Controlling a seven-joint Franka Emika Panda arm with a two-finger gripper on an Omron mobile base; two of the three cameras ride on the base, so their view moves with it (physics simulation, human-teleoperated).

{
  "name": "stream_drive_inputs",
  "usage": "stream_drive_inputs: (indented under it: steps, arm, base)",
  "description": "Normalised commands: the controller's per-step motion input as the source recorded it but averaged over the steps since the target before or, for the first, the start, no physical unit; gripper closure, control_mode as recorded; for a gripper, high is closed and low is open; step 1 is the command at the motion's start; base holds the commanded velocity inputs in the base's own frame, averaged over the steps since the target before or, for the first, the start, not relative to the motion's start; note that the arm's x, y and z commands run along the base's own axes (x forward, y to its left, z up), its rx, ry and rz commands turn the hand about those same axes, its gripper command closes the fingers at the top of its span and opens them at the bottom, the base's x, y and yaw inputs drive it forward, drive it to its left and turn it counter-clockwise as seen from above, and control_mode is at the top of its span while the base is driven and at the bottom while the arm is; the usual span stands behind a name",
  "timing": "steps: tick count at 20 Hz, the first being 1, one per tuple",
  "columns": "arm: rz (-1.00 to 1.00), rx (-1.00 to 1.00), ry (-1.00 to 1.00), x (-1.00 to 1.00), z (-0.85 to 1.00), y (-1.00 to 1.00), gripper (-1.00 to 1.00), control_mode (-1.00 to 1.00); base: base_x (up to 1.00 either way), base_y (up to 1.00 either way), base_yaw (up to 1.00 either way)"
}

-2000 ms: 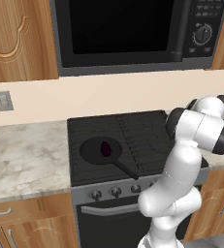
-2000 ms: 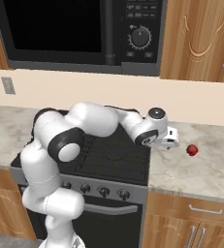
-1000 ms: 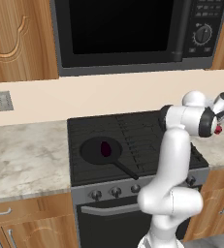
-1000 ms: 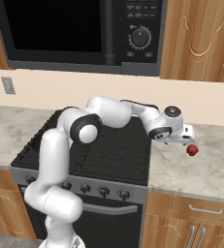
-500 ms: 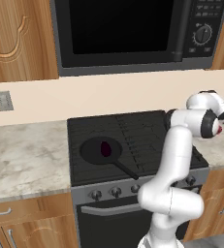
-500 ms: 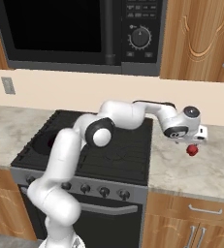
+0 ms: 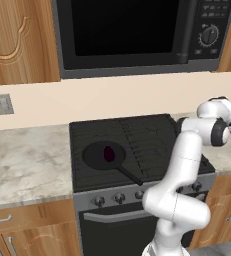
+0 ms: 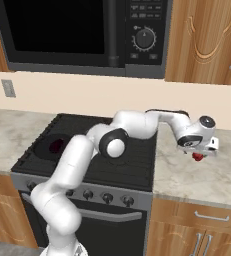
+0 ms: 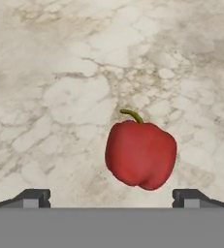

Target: Put the eggplant and bell pepper in the pan. Then turn on the front left burner and set the heat to medium.

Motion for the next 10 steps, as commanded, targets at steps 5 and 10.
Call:
stream_drive_inputs:
  steps: [5,10]
  arm:
    - [0.0,0.03,0.0,0.45,-0.06,-0.3,-1.0,-1.0]
    - [0.0,0.0,0.0,0.2,0.01,-0.37,-1.0,-1.0]
  base:
    - [0.0,0.0,0.0]
    - [0.0,0.0,0.0]
